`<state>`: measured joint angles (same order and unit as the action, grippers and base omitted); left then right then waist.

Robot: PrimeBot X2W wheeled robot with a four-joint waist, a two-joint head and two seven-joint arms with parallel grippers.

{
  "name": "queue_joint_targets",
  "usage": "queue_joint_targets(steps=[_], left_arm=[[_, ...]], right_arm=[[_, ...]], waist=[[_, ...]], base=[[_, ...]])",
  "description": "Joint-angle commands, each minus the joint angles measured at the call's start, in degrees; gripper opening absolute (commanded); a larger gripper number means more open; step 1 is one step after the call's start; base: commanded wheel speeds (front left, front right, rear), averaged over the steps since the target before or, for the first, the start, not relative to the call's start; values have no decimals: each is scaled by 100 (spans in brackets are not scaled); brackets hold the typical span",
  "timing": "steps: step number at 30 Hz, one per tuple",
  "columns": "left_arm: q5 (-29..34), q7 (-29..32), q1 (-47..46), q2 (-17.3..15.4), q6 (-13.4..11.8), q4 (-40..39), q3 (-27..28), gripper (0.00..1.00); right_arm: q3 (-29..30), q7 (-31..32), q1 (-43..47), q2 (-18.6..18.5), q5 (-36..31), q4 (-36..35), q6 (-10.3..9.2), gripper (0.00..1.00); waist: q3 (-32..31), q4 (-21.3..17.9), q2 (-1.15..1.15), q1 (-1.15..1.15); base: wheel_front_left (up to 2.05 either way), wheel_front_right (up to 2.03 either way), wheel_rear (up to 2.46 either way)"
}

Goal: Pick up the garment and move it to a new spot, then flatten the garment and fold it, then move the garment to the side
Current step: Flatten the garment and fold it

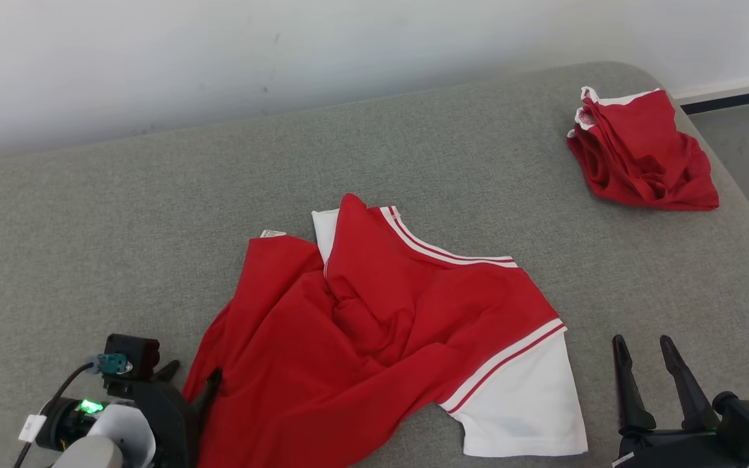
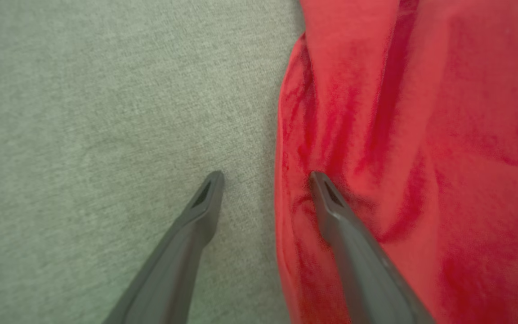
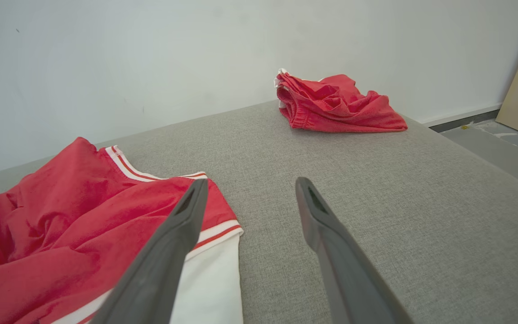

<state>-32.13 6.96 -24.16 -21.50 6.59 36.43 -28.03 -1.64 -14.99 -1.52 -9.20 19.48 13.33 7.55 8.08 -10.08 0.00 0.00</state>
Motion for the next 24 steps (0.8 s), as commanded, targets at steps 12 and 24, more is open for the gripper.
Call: queue_joint_targets(steps=[12,24], left_arm=[[224,-750,-462,63,-63,287,-56,0],[394,-1747,-1190,-173,-353,259,248,0]], right_arm=[[24,-26,-82,-58,-42,-42,-15,100],[44,-26,-130,5,-87,-25,-15,100]], waist=[[3,87,0,0],[-56,-28,0,0]], base=[[0,0,0],[0,0,0]])
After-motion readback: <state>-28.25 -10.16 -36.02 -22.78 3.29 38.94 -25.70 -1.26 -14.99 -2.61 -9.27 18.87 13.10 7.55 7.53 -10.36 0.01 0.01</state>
